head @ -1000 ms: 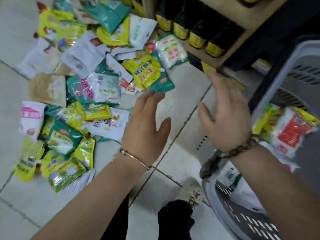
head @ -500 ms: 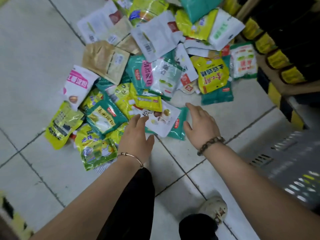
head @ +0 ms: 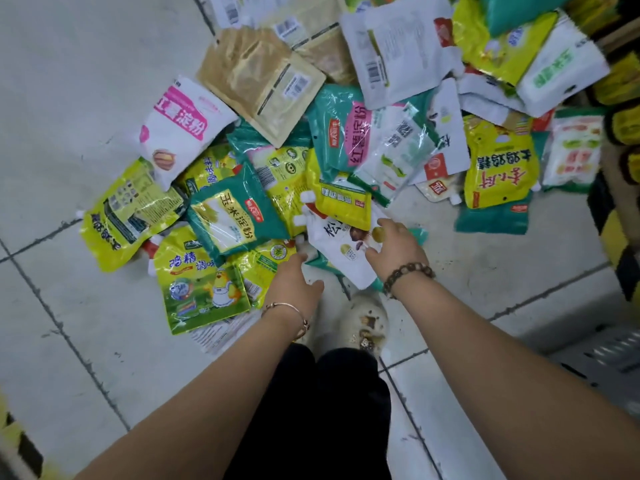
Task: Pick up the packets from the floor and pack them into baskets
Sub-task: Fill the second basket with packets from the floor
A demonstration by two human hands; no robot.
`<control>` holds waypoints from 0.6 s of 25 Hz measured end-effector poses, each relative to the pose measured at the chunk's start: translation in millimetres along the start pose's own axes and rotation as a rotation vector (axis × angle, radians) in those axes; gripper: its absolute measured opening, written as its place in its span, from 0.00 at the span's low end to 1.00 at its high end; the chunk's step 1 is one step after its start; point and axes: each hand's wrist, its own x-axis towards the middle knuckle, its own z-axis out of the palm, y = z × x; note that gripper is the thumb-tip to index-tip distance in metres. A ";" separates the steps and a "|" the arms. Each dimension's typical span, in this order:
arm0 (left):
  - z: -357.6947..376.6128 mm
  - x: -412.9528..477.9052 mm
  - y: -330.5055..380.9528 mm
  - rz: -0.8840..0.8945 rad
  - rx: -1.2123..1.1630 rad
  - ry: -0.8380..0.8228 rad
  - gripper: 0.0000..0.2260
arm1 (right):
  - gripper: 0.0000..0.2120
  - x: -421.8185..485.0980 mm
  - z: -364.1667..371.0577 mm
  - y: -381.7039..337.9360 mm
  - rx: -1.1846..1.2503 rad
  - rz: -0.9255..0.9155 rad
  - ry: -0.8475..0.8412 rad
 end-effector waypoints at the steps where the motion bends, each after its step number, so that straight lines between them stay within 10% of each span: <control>1: 8.1 7.1 -0.5 -0.050 -0.072 -0.009 0.26 | 0.24 9.0 5.2 3.0 0.002 0.022 -0.029; 9: 72.4 72.0 22.7 -0.529 -1.023 0.116 0.19 | 0.28 66.9 22.6 20.0 0.011 -0.035 0.007; 15: 96.9 113.7 32.4 -0.597 -1.262 -0.031 0.13 | 0.31 82.3 28.6 6.3 0.173 -0.233 0.047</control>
